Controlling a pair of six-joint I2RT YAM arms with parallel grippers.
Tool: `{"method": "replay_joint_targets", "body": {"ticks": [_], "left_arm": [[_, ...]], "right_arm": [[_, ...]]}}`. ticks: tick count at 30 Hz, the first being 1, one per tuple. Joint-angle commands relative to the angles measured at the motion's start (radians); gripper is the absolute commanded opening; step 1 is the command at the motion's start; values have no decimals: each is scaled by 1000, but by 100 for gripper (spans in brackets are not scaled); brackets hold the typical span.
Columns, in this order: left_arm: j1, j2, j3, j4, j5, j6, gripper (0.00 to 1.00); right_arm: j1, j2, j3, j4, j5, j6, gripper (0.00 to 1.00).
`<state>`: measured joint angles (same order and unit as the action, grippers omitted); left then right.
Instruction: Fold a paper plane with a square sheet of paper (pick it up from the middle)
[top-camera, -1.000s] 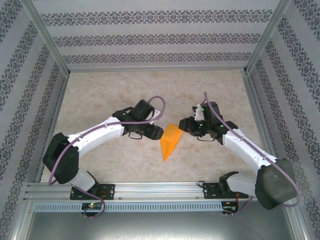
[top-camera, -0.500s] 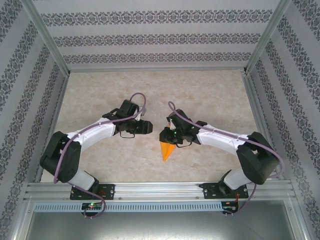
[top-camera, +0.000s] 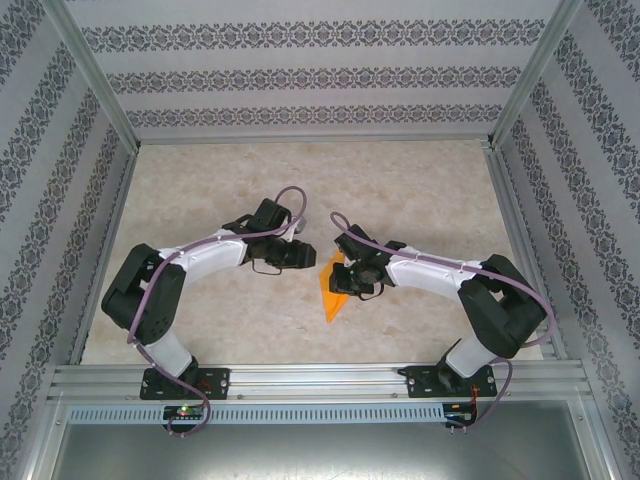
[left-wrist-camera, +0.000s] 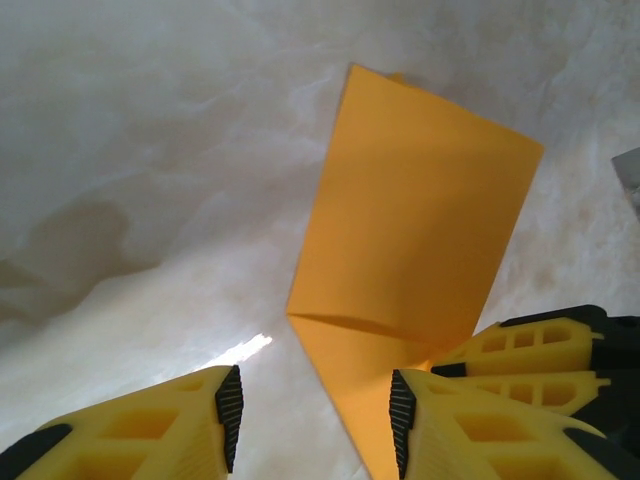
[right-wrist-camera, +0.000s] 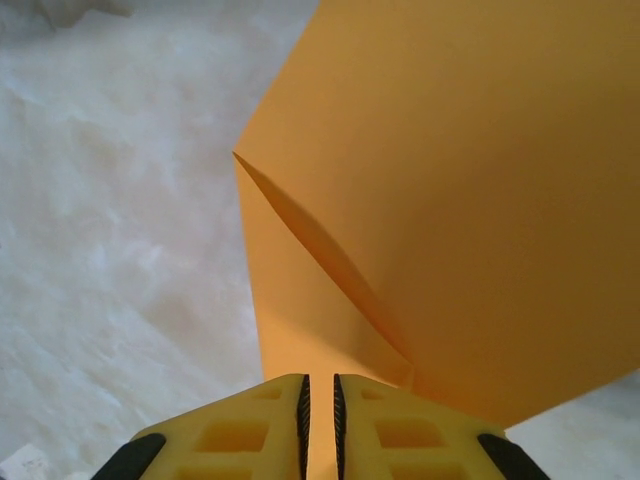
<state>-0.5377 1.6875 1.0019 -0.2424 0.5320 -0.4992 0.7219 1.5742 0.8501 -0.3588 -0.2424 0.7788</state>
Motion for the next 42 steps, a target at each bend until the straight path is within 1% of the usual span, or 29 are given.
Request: {"method": "replay_joint_targets", "body": {"ticks": [1, 9, 12, 17, 20, 23, 26, 29, 32, 36, 42], "left_arm": [[-29, 46, 30, 27, 21, -7, 45], [-69, 84, 47, 50, -12, -61, 46], [-86, 77, 27, 80, -31, -108, 47], [-127, 79, -29, 187, -52, -225, 48], [-141, 75, -54, 230, -85, -283, 49], [-162, 82, -63, 267, -97, -322, 49], [-176, 102, -68, 321, -77, -361, 48], [-191, 124, -59, 317, -79, -372, 47], [-197, 126, -57, 289, -108, -372, 47], [-214, 111, -30, 187, -191, -328, 49], [-226, 165, -38, 313, -123, -388, 48]], "right_arm": [[-9, -17, -35, -21, 37, -15, 16], [-50, -62, -145, 76, 7, 7, 11], [-65, -79, -191, 123, -5, 21, 9], [-110, -109, -293, 241, -48, 55, 6], [-142, -124, -349, 311, -84, 72, 5], [-169, -116, -379, 353, -120, 71, 3], [-188, -113, -396, 368, -136, 65, 2], [-204, -111, -406, 371, -146, 57, 1], [-215, -119, -417, 368, -150, 50, 0], [-226, -130, -433, 369, -151, 45, 0], [-238, -131, -448, 390, -166, 46, 0]]}}
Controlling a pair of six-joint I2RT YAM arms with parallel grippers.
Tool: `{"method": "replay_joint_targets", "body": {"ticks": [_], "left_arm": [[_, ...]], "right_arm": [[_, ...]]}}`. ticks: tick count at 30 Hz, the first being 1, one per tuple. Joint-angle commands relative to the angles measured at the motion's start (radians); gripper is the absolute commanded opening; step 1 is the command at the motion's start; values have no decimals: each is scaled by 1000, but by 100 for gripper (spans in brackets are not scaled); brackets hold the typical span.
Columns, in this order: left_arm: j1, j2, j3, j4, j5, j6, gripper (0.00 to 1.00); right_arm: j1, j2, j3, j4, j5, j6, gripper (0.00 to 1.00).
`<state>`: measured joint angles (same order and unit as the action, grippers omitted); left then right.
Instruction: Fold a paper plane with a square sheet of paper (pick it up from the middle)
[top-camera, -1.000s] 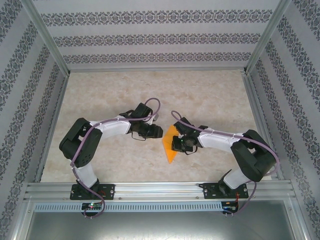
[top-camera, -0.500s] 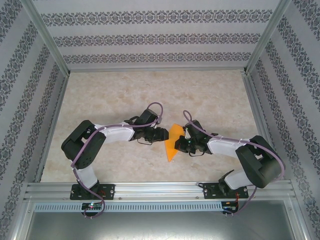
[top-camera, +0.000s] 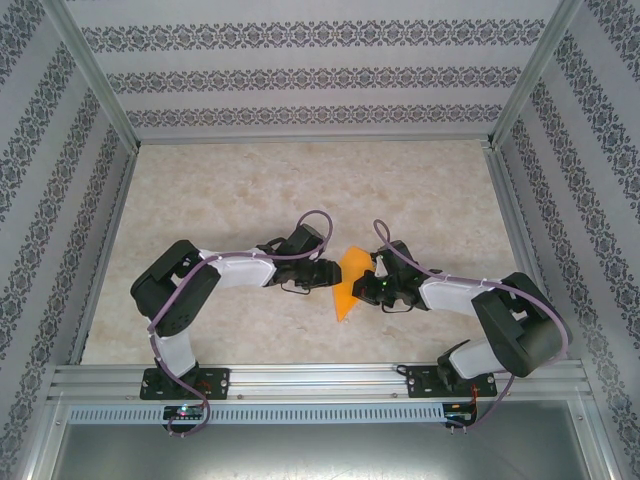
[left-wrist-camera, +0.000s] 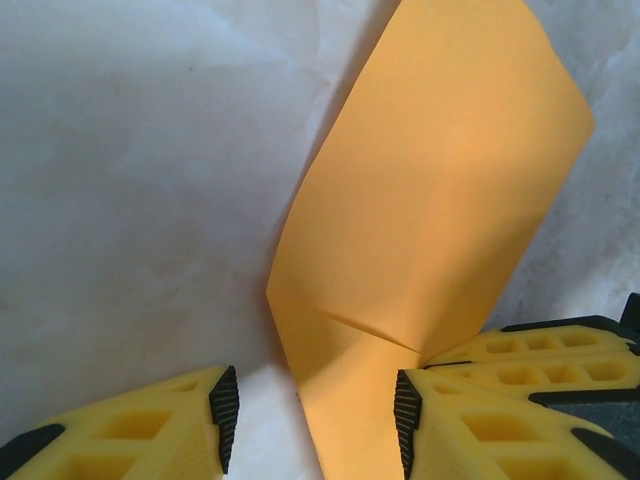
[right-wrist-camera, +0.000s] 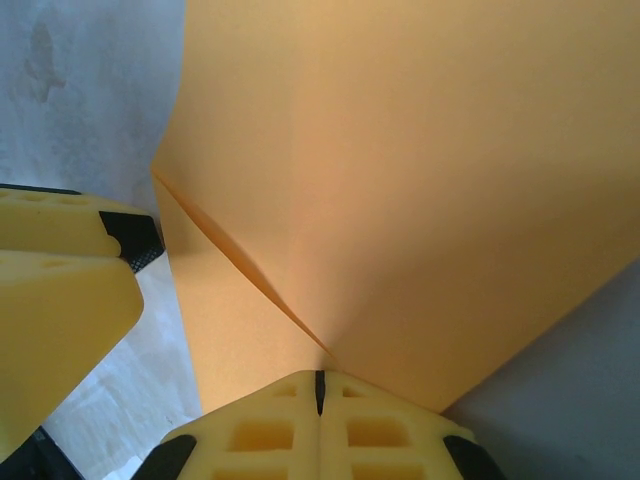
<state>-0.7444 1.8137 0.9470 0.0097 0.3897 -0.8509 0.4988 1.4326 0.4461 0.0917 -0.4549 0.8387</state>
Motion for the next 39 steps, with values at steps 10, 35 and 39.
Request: {"method": "replay_joint_targets", "body": {"ticks": [10, 35, 39], "left_arm": [[-19, 41, 55, 100, 39, -28, 36], [-40, 13, 111, -103, -54, 100, 2], [-54, 22, 147, -162, -97, 141, 1]], "right_arm": [[-29, 27, -58, -18, 20, -13, 0], [-33, -48, -27, -64, 21, -10, 0], [-22, -65, -32, -80, 33, -5, 2]]}}
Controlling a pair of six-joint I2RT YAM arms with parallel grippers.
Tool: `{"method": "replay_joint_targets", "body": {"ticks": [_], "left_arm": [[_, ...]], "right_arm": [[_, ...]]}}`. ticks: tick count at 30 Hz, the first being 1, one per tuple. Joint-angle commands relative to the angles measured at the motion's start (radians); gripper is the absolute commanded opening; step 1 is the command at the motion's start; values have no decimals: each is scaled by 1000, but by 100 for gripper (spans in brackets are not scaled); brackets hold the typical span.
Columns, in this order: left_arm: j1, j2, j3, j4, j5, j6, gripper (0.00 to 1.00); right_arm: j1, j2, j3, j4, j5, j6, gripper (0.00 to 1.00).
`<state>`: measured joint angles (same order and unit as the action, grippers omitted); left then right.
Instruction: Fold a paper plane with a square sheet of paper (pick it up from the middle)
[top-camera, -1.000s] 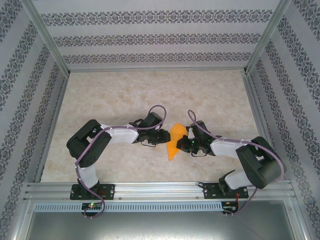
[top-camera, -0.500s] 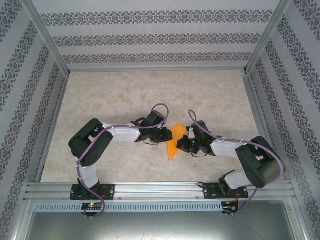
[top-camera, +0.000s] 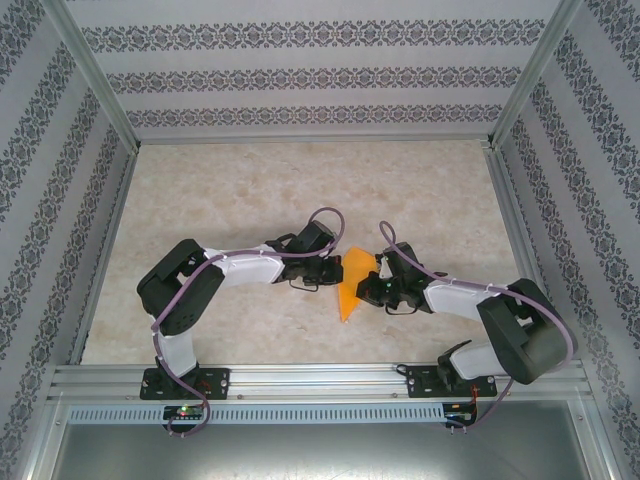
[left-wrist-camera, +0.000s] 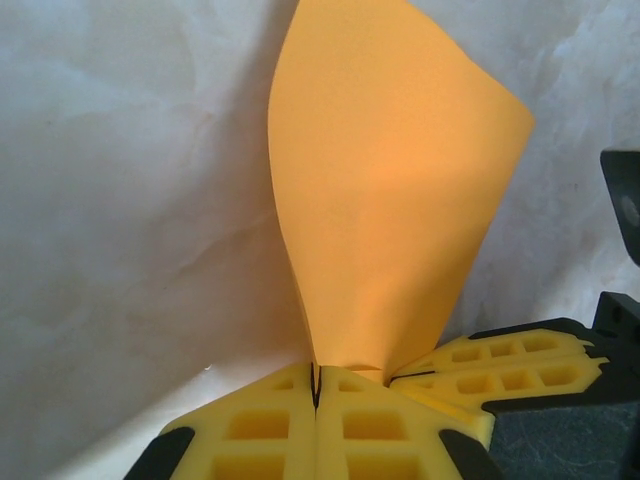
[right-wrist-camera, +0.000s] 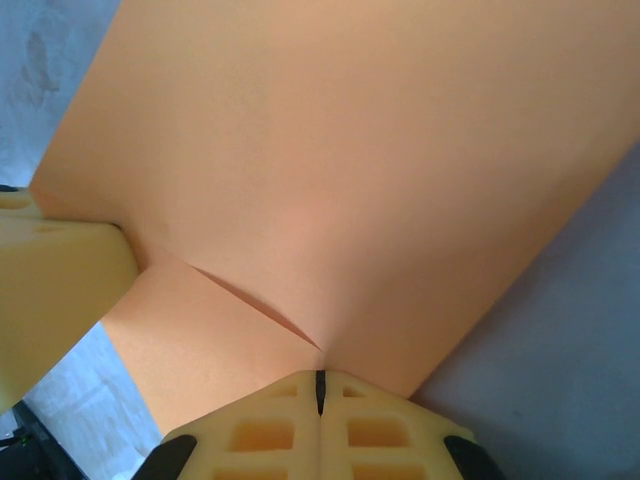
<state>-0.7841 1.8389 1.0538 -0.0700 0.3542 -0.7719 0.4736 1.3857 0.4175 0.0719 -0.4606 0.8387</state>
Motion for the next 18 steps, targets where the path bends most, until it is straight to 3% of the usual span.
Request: {"method": "replay_joint_targets", "body": {"ticks": [1, 18], "left_arm": [[-17, -3, 49, -96, -73, 70, 1], [-48, -6, 88, -95, -37, 77, 11]], "right_arm": [[8, -26, -5, -62, 41, -3, 2], [37, 46, 8, -66, 82, -7, 3]]}}
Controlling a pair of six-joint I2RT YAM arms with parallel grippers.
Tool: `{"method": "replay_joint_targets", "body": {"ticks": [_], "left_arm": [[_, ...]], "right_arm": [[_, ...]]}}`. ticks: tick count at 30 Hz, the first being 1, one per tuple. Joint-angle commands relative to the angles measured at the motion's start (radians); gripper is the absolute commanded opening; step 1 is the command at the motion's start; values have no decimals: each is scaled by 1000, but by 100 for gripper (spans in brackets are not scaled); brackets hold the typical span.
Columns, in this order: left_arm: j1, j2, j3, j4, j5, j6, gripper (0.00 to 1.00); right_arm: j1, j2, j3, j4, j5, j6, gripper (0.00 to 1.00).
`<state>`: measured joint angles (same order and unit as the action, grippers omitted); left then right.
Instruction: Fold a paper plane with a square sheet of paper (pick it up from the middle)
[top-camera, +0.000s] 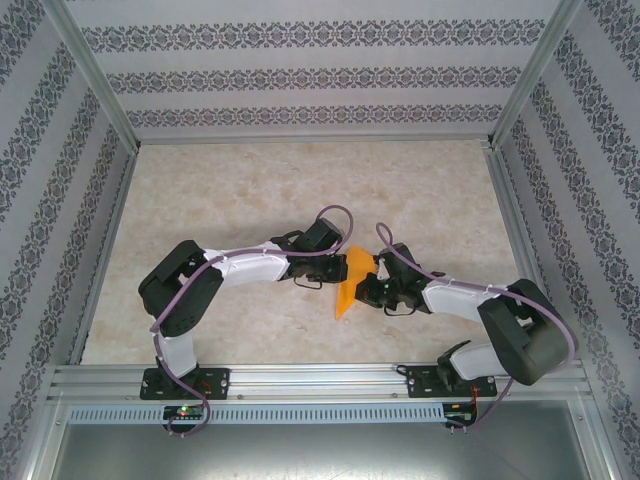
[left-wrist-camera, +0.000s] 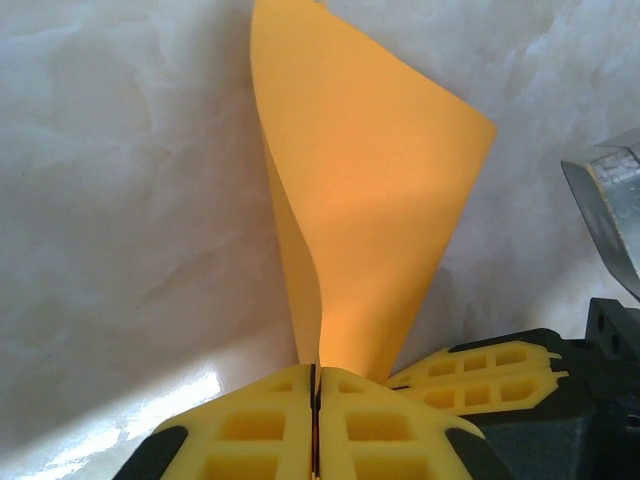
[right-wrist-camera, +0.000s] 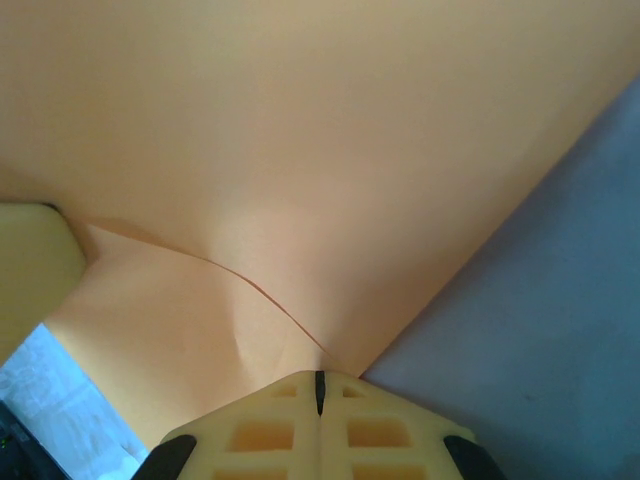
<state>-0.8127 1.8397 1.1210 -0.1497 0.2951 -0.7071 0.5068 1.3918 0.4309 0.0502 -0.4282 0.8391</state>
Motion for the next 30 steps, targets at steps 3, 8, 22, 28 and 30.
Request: {"method": "replay_joint_targets", "body": {"ticks": [3, 8, 22, 28, 30], "left_arm": [[-26, -5, 29, -12, 44, 10, 12], [-29, 4, 19, 7, 73, -9, 12], [-29, 96, 42, 96, 122, -86, 11], [-29, 106, 35, 136, 116, -116, 11], [-29, 122, 39, 147, 120, -124, 11]], "right_arm": [[3, 46, -7, -33, 46, -6, 2], [-9, 40, -17, -15, 30, -5, 2], [-30, 62, -75, 103, -15, 26, 1], [-31, 66, -80, 136, -21, 34, 1], [-31, 69, -81, 152, -23, 36, 1]]}}
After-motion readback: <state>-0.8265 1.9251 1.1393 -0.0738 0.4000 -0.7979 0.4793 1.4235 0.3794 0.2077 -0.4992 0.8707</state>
